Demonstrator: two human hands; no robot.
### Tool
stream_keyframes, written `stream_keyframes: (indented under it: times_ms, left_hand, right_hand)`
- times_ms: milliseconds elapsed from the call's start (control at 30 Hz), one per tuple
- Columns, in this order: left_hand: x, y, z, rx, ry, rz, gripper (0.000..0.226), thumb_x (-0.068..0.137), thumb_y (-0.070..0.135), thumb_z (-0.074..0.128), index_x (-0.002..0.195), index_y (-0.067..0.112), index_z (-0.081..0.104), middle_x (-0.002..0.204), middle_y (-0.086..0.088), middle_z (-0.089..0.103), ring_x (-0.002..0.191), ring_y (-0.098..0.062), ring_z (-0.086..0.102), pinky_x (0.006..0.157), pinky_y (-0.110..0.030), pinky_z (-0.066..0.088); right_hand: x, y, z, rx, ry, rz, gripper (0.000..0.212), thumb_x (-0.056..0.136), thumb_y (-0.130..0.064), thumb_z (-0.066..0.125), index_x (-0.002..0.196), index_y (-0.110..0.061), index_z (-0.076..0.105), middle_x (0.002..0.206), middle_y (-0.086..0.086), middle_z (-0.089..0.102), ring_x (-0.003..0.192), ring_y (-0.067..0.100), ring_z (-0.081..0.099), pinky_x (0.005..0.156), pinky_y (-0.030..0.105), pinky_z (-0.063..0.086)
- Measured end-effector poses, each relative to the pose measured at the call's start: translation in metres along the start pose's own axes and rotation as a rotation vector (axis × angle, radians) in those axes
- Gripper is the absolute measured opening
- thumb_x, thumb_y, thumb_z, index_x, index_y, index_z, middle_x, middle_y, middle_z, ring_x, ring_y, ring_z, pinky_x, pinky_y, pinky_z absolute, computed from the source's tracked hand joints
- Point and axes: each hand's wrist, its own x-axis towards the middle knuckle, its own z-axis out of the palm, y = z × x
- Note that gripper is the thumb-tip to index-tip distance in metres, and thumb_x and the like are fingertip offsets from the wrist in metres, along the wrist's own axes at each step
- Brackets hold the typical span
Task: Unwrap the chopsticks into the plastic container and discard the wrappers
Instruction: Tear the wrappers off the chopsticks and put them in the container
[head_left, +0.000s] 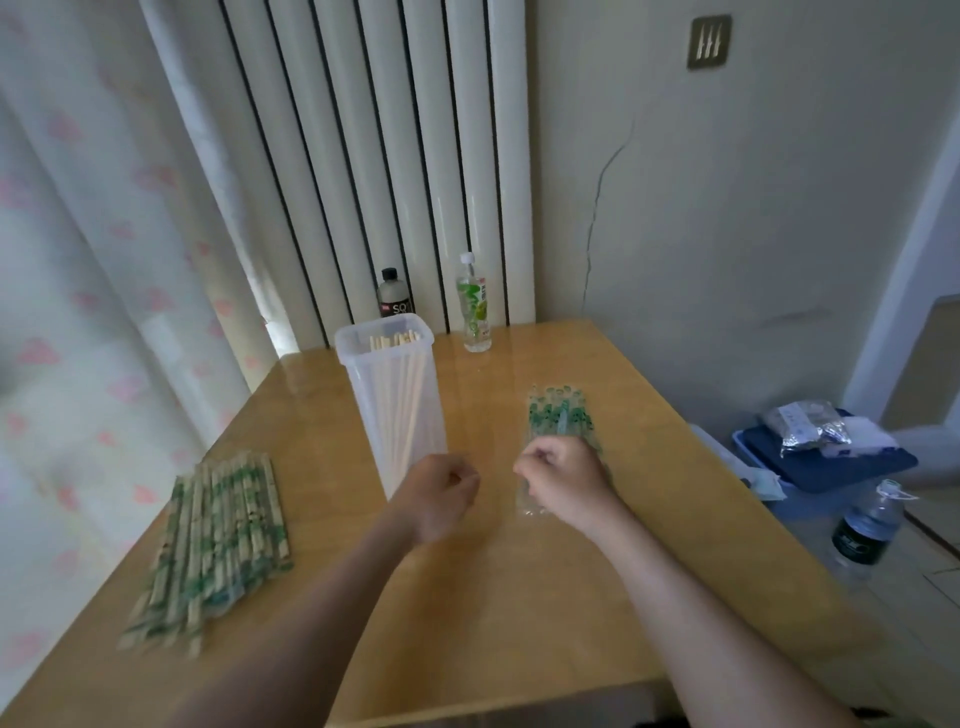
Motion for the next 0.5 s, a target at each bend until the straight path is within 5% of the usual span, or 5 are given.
stream_keyframes:
  times_ms: [100,233,500]
  left_hand:
    - [-0.016,-0.019,-0.021,0.062,0.008,0.007,0.021,0.093,0.016,0.057,0.08,0.006,0.071,0.073,-0.004,0.07,0.069,-0.019,0.063,0.067,-0.029,0.051]
    - [-0.04,-0.062,-0.054,0.18,0.062,-0.058,0.018,0.093,0.018,0.056,0.085,0.011,0.07,0.077,-0.005,0.067,0.075,-0.022,0.06,0.066,-0.029,0.043]
    - [-0.089,-0.163,-0.097,0.598,0.469,-0.16,0.026,0.09,0.035,0.058,0.108,0.02,0.07,0.111,-0.004,0.062,0.105,-0.03,0.059,0.091,-0.042,0.045]
  right_hand:
    - [-0.007,-0.026,0.039,-0.038,-0.166,-0.052,0.022,0.089,-0.022,0.059,0.074,-0.009,0.07,0.056,-0.003,0.059,0.051,0.009,0.054,0.052,0.023,0.041]
    - [-0.01,-0.05,0.095,-0.015,-0.266,-0.044,0.027,0.088,-0.017,0.055,0.078,0.007,0.062,0.057,0.007,0.054,0.045,0.012,0.049,0.047,0.024,0.037]
    - [-0.013,-0.083,0.192,-0.107,-0.405,-0.041,0.023,0.096,-0.02,0.048,0.083,-0.015,0.068,0.071,0.001,0.064,0.051,0.014,0.058,0.045,0.022,0.046]
